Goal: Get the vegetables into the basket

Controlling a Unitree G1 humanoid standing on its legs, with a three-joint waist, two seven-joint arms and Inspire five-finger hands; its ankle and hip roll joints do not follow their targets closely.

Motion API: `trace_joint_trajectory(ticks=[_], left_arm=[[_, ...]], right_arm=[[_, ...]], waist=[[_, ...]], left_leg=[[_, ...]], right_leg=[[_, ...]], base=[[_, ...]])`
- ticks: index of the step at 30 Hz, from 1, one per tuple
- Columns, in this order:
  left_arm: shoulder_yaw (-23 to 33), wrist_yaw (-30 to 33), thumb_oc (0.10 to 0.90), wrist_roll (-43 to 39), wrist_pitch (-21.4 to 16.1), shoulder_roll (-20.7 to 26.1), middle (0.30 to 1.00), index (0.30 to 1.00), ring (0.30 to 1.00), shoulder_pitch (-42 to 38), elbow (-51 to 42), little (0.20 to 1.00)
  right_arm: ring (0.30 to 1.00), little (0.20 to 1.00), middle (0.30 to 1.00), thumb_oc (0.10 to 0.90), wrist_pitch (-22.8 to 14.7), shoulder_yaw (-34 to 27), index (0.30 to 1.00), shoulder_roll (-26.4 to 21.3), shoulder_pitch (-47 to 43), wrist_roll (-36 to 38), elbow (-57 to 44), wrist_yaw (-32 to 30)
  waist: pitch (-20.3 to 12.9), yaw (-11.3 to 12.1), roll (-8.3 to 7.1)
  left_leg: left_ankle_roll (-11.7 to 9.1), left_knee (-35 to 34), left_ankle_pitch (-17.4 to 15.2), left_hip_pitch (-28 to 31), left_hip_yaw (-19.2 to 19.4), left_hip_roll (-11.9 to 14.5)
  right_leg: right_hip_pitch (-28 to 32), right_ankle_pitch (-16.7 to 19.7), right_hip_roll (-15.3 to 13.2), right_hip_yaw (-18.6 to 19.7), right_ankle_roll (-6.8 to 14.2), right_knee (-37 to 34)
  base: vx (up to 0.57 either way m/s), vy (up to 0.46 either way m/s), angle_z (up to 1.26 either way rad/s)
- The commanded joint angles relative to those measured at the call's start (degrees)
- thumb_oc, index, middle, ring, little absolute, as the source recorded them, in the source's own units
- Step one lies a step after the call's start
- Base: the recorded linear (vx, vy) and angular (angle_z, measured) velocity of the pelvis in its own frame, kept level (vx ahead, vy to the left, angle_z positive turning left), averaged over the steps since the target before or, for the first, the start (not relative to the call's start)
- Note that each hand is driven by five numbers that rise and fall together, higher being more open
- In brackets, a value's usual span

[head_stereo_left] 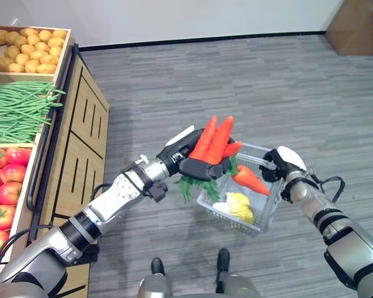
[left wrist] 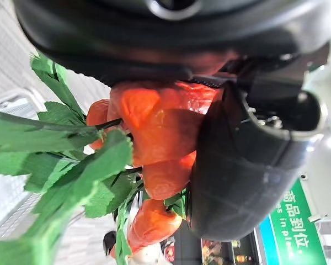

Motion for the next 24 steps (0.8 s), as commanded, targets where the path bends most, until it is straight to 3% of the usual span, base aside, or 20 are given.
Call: trace_joint_trajectory(ticks=[1,15,24], left_arm=[[-1.93,-0.04,0.4,-0.76,-5.67,-0.15,0.3,0.3,0.3,-10.8,-4.09,0.3],[-7.16,-0.16,0.4,3.97,-4.53,-2.23,0.3,0.3,0.3,-10.6,2.03,0.3],[-7.43,1.77,0.4,10.25,-4.09,-4.45,0.3,0.3,0.3,-8.8,8.55,0.3]], right_arm=[[0.3,0.3,0.3,0.4,-3.98,0.61,0.3,-2.25,-17.58,8.17,-3.92,-6.45],[0.3,0.3,0.3,0.4,-5.35,3.7,0.3,-1.41,-18.3,10.21,-17.72,-3.82],[0.3,0.3,0.3,0.4,-5.69,4.63,0.3,-1.15,-18.67,10.08,-23.34,-2.67]], waist=[[0.0,0.58,-1.43],[-0.09,-0.95,-1.94],[-0.8,-1.54,-2.15]], left_leg=[[-2.06,-0.02,2.53,-2.6,-0.44,2.3],[-2.27,-0.02,2.36,-2.03,0.9,2.54],[-2.26,-0.02,1.98,-1.2,1.57,2.47]], right_leg=[[-0.32,-5.06,-1.45,2.47,4.31,3.46],[-0.66,-4.31,-1.43,3.29,4.23,2.94],[-0.2,-4.39,-1.44,3.41,4.3,2.83]], base=[[-0.03,0.009,-0.12],[-0.01,0.004,-0.06],[0.01,0.002,-0.02]])
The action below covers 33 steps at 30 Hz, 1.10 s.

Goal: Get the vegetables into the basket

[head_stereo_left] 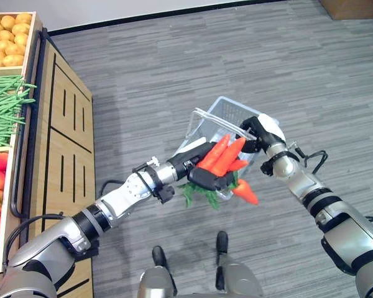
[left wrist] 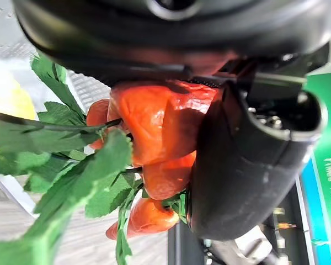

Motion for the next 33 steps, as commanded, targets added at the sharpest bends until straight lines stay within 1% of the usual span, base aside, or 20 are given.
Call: trace_joint_trajectory(ticks=[1,7,10,12,14,16,24,25,27,33], left_arm=[[0.21,1.86,0.4,2.44,-5.04,-2.39,0.3,0.3,0.3,-3.69,-0.68,0.3],[3.59,5.49,0.4,5.81,-4.65,-5.69,0.3,0.3,0.3,-1.32,4.57,0.3],[6.11,8.08,0.4,7.12,-4.45,-8.29,0.3,0.3,0.3,0.21,8.11,0.3],[8.54,9.84,0.4,6.57,-4.07,-10.04,0.3,0.3,0.3,1.52,10.69,0.3],[9.62,11.09,0.4,6.93,-3.81,-11.21,0.3,0.3,0.3,1.91,12.1,0.3],[10.82,12.03,0.4,7.29,-3.55,-12.03,0.3,0.3,0.3,2.89,13.49,0.3],[14.91,15.82,0.4,8.55,-2.54,-14.57,0.3,0.3,0.3,5.11,19.59,0.3],[17.35,17.94,0.4,7.74,-2.04,-16.39,0.3,0.3,0.3,5.93,22.89,0.3],[19.19,19.91,0.4,7.77,-1.62,-17.95,0.3,0.3,0.3,6.31,25.61,0.3],[22.22,23.33,0.4,8.46,-0.62,-20.5,0.3,0.3,0.3,5.88,30.1,0.3]], right_arm=[[0.3,0.3,0.3,0.4,-6.59,0.76,0.3,-1.44,-13.64,2.69,-7.31,-3.03],[0.3,0.3,0.3,0.4,-7.14,0.24,0.3,-0.82,-11.0,3.3,-13.0,-1.55],[0.3,0.3,0.3,0.4,-7.61,0.25,0.3,-0.29,-9.08,4.11,-16.82,-0.25],[0.3,0.3,0.3,0.4,-8.12,0.16,0.3,-0.08,-7.82,4.41,-19.67,0.49],[0.3,0.3,0.3,0.4,-8.24,0.24,0.3,-0.09,-6.89,4.68,-21.36,0.81],[0.3,0.3,0.3,0.4,-8.48,-0.05,0.3,-0.42,-5.5,4.92,-24.37,1.51],[0.3,0.3,0.3,0.4,-9.48,-0.44,0.3,-0.61,-3.01,5.78,-30.63,2.73],[0.3,0.3,0.3,0.4,-9.81,-0.8,0.3,-0.5,-1.53,6.02,-33.2,2.94],[0.3,0.3,0.3,0.4,-10.2,-0.58,0.3,-1.08,-0.64,6.18,-36.29,3.31],[0.3,0.3,0.3,0.4,-10.65,-0.99,0.3,-1.49,1.11,6.93,-40.82,3.74]], waist=[[-3.99,0.3,-2.07],[-4.05,-0.05,-2.07],[-4.14,-0.21,-2.2],[-4.09,-0.24,-2.39],[-4.11,-0.26,-2.44],[-4.19,-0.5,-2.45],[-4.32,-0.76,-2.61],[-4.31,-0.9,-2.69],[-4.35,-1.16,-2.76],[-4.25,-1.43,-2.84]], left_leg=[[-2.03,-0.02,1.74,-0.96,-0.88,1.62],[-1.95,-0.02,1.59,-0.46,-0.76,1.63],[-1.84,-0.02,1.53,-0.18,-0.72,1.66],[-1.83,-0.02,1.56,-0.09,-0.63,1.68],[-1.81,-0.02,1.5,0.03,-0.67,1.69],[-1.82,-0.02,1.45,0.23,-0.6,1.73],[-1.85,-0.02,1.39,0.81,-0.44,1.91],[-1.87,-0.02,1.36,1.08,-0.32,1.97],[-1.89,-0.02,1.3,1.36,-0.16,2.01],[-1.89,-0.02,1.3,1.63,0.0,2.07]], right_leg=[[1.57,-5.21,-2.28,1.34,4.91,2.87],[2.03,-5.36,-2.33,1.36,4.82,2.88],[2.27,-5.42,-2.25,1.34,4.71,2.82],[2.35,-5.4,-2.25,1.41,4.68,2.74],[2.54,-5.42,-2.24,1.39,4.67,2.7],[2.71,-5.42,-2.23,1.3,4.62,2.68],[3.38,-5.5,-2.18,1.16,4.51,2.56],[3.54,-5.52,-2.15,1.15,4.44,2.63],[3.78,-5.64,-2.09,1.21,4.35,2.63],[3.93,-5.71,-1.95,1.32,4.17,2.75]], base=[[0.01,0.001,-0.04],[0.0,0.001,-0.01],[0.0,0.0,0.0],[0.0,0.0,0.0],[0.0,0.0,0.0],[0.0,0.0,0.0],[0.0,0.0,0.0],[0.0,0.0,0.0],[0.0,0.0,0.0],[0.0,-0.002,-0.02]])
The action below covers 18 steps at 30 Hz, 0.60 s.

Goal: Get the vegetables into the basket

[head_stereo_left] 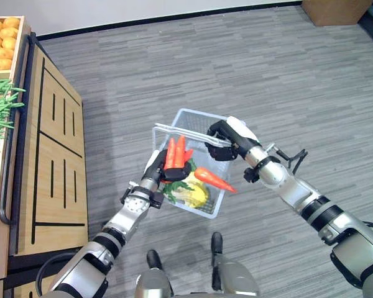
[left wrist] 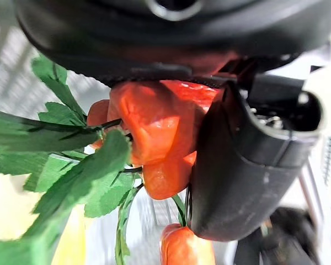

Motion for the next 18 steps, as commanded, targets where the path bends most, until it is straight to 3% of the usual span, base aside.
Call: trace_joint_trajectory(ticks=[1,6,18], left_arm=[[0.54,4.68,0.4,0.41,-2.86,-1.98,0.3,0.3,0.3,-6.65,2.82,0.3],[1.36,7.4,0.4,3.27,-1.16,-5.0,0.3,0.3,0.3,-9.01,8.46,0.3],[-1.61,7.57,0.4,5.87,-0.58,-7.66,0.3,0.3,0.3,-10.01,9.71,0.3]], right_arm=[[0.3,0.3,0.3,0.4,-10.93,-3.43,0.3,4.0,-6.58,5.81,-14.93,-1.83],[0.3,0.3,0.3,0.4,-11.81,-2.67,0.3,5.87,-4.9,8.05,-19.09,-1.13],[0.3,0.3,0.3,0.4,-12.4,-0.36,0.3,9.39,-6.14,9.49,-22.14,-0.8]], waist=[[-5.04,0.14,-1.32],[-4.91,-0.33,-1.42],[-5.06,-0.29,-1.49]], left_leg=[[-1.88,0.01,1.31,-0.83,-0.62,1.73],[-1.9,0.01,1.36,-0.92,-0.47,1.75],[-1.83,0.01,1.31,-0.53,-0.12,1.86]], right_leg=[[2.0,-5.74,-2.44,0.76,4.24,2.73],[1.8,-5.69,-2.39,0.88,4.25,2.82],[1.87,-5.75,-2.28,1.0,4.09,2.98]], base=[[-0.01,-0.001,-0.04],[-0.01,-0.001,-0.02],[0.0,0.0,0.0]])
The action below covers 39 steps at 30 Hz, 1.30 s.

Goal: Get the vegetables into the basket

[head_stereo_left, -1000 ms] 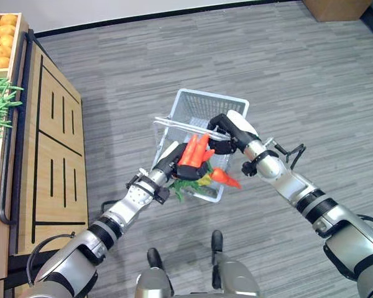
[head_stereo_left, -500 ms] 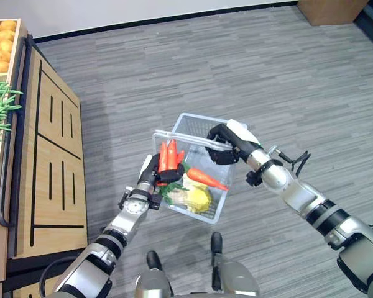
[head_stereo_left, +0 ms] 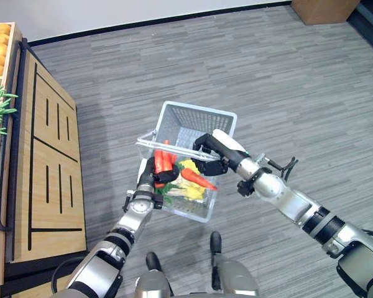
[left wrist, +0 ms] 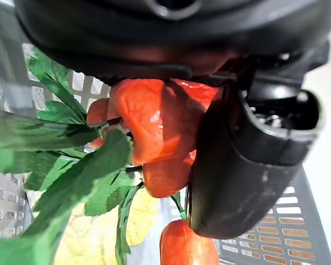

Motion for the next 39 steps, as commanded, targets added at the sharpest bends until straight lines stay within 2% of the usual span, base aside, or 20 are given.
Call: trace_joint_trajectory(ticks=[1,5,12,16,21,27,28,29,39], left_arm=[[-5.0,0.27,0.4,2.1,-3.24,-2.4,0.3,0.3,0.3,-8.26,3.04,0.3],[-6.01,-0.43,0.4,-0.59,-3.62,-3.05,0.3,0.3,0.3,-8.19,1.41,0.3],[-12.47,-6.12,0.4,-5.33,-4.62,-1.91,0.3,0.3,0.3,-7.04,-10.17,0.3],[-14.23,-7.97,0.4,-6.48,-4.57,-1.84,0.3,0.3,0.3,-6.63,-12.16,0.3],[-14.96,-8.72,0.4,-5.34,-4.43,-1.61,0.3,0.3,0.3,-6.49,-12.06,0.3],[-12.91,-7.38,0.4,-1.88,-3.76,-2.43,0.3,0.3,0.3,-6.54,-5.57,0.3],[-12.26,-7.01,0.639,-1.5,-3.63,-2.48,0.635,0.635,0.635,-6.66,-4.26,0.635],[-11.63,-6.75,0.9,-1.02,-3.18,-2.54,1.0,1.0,1.0,-6.67,-3.12,1.0],[-7.32,-1.73,0.9,4.54,-1.12,-2.86,1.0,1.0,1.0,-8.65,3.86,1.0]], right_arm=[[0.3,0.3,0.3,0.4,-12.41,-2.83,0.3,8.38,-9.05,7.78,-14.8,-3.01],[0.3,0.3,0.3,0.4,-11.93,-2.84,0.3,9.09,-9.11,7.61,-14.28,-3.52],[0.3,0.3,0.3,0.4,-10.81,-4.33,0.3,9.55,-8.36,6.46,-12.92,-4.59],[0.3,0.3,0.3,0.4,-10.38,-4.47,0.3,10.02,-8.65,5.83,-12.04,-5.01],[0.3,0.3,0.3,0.4,-10.29,-4.59,0.3,10.77,-8.31,6.1,-11.1,-5.02],[0.3,0.3,0.3,0.4,-10.53,-4.2,0.3,11.12,-8.05,6.39,-10.89,-4.49],[0.3,0.3,0.3,0.4,-10.59,-4.11,0.3,11.15,-7.99,6.49,-10.83,-4.42],[0.3,0.3,0.3,0.4,-10.61,-3.91,0.3,11.29,-7.94,6.53,-10.75,-4.23],[0.3,0.3,0.3,0.4,-10.57,-3.5,0.3,10.87,-7.5,6.46,-10.62,-3.86]], waist=[[-5.03,0.84,-1.43],[-5.04,0.92,-1.33],[-4.81,1.21,-1.18],[-4.89,1.26,-1.21],[-5.06,1.26,-1.21],[-5.41,1.19,-1.23],[-5.48,1.19,-1.22],[-5.55,1.22,-1.17],[-6.15,1.46,-1.15]], left_leg=[[-1.81,0.01,1.29,-0.77,-0.43,1.77],[-1.8,0.01,1.35,-0.72,-0.49,1.78],[-1.61,0.01,1.37,-0.97,-1.03,1.82],[-1.54,0.01,1.23,-0.84,-1.1,1.72],[-1.51,0.01,1.13,-0.76,-1.02,1.6],[-1.5,0.01,1.05,-0.72,-1.05,1.42],[-1.51,0.01,1.05,-0.66,-0.98,1.38],[-1.56,0.01,1.02,-0.59,-0.92,1.38],[-1.65,0.01,0.97,-0.22,-1.04,1.21]], right_leg=[[1.91,-5.96,-2.46,0.42,4.23,2.94],[2.1,-5.86,-2.51,0.19,4.27,2.83],[2.26,-5.8,-2.64,-0.27,4.36,2.9],[2.39,-5.77,-2.72,-0.21,4.39,2.88],[2.46,-5.71,-2.82,-0.23,4.43,2.8],[2.59,-5.7,-2.93,-0.2,4.5,2.69],[2.61,-5.68,-2.94,-0.25,4.51,2.72],[2.62,-5.65,-2.96,-0.21,4.53,2.74],[3.17,-5.7,-3.07,-0.55,4.55,2.63]], base=[[0.0,0.0,0.0],[0.0,0.0,0.0],[0.0,0.0,0.0],[0.0,0.0,0.0],[0.0,0.0,0.0],[0.0,0.0,0.0],[0.0,0.0,0.0],[0.0,0.0,0.0],[0.0,0.0,0.0]])
